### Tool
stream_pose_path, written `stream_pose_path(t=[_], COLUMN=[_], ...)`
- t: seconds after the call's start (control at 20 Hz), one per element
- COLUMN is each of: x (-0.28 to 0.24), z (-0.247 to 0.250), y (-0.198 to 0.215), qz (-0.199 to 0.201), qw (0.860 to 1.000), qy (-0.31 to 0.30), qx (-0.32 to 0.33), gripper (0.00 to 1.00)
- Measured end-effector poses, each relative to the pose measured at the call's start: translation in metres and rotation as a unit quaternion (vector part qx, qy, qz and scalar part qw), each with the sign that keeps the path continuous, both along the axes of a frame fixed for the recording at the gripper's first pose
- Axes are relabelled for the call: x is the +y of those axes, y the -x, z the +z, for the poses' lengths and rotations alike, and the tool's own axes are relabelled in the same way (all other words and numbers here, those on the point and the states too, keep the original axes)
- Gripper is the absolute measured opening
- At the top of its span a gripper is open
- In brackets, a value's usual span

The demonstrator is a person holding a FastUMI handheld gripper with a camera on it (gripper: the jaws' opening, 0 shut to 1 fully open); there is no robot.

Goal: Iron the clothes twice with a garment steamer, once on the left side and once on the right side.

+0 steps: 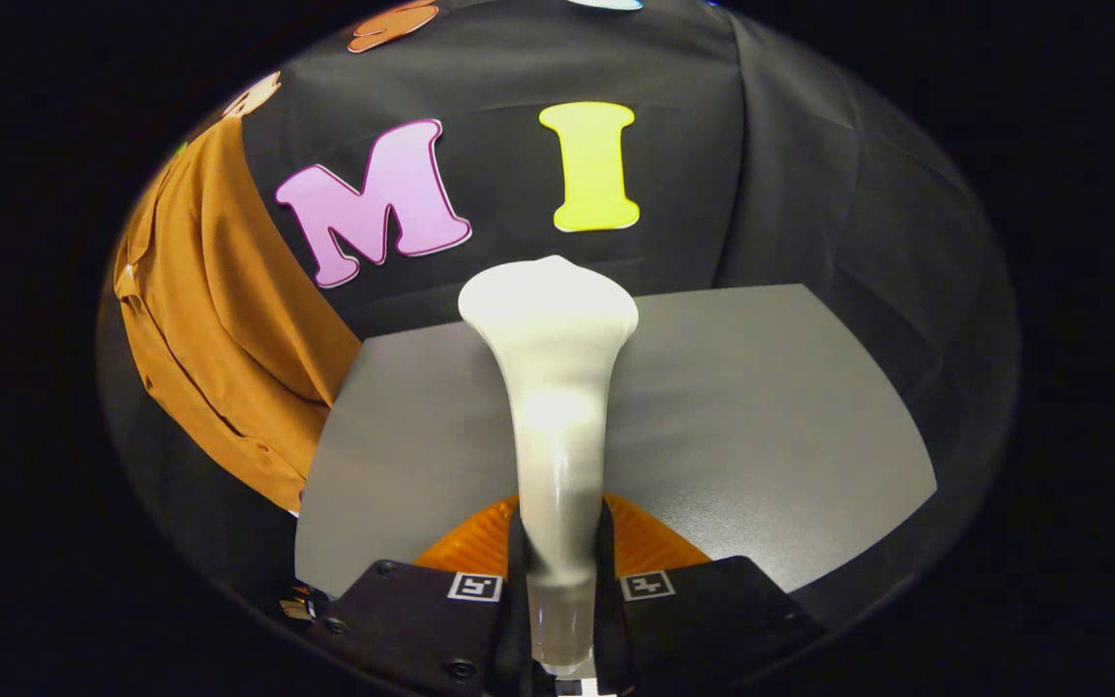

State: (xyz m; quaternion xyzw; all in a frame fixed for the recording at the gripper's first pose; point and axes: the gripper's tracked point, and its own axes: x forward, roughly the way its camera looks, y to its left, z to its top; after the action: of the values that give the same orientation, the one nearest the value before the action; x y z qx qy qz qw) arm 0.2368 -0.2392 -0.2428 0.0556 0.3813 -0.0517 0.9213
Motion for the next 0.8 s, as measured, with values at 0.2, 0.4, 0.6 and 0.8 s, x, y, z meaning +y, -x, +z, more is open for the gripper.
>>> stream_pose_path(t=[0.2, 0.4, 0.6, 0.8], x=[0.0, 0.034, 0.104, 0.183], z=[0.053, 0.113, 0.147, 0.159], y=[0.018, 0.046, 0.069, 0.076], qz=[-0.023, -0.018, 0.016, 0.033], qw=[0.995, 0.986, 0.978, 0.97], qy=[0.023, 0.039, 0.037, 0.044], qx=[-0.089, -0.163, -0.203, -0.239], gripper=[0.29, 0.29, 0.29, 0.29])
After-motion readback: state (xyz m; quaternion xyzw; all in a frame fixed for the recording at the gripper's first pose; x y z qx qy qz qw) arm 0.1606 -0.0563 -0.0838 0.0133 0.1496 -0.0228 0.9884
